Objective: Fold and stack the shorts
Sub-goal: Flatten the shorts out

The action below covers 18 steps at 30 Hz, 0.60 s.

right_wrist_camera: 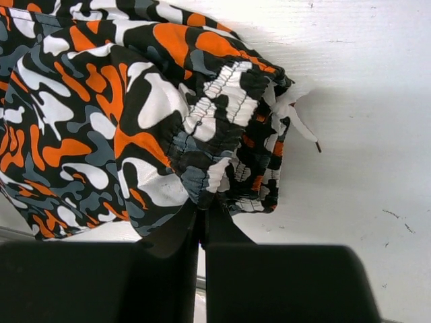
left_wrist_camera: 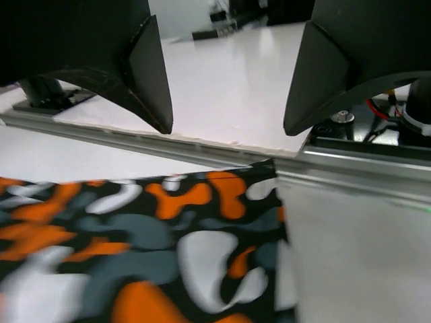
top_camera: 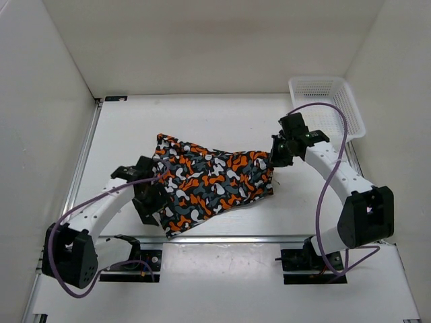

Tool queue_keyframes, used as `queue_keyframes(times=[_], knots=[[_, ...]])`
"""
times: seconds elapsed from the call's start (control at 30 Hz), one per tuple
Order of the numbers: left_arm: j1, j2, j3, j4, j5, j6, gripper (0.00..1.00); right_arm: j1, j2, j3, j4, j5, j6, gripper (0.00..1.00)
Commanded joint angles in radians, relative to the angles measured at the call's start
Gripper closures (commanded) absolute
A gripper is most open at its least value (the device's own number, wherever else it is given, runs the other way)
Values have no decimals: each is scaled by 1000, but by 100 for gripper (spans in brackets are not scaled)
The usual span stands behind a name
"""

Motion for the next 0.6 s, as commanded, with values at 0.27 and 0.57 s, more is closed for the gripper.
queue_keyframes(times=[0.27, 0.57], knots=[[-72, 241, -45, 221, -64, -143, 45, -59, -34, -2, -8, -19, 4, 100], [-81, 644, 252, 242, -194, 1, 90, -148, -55, -62, 48, -31, 16, 100]])
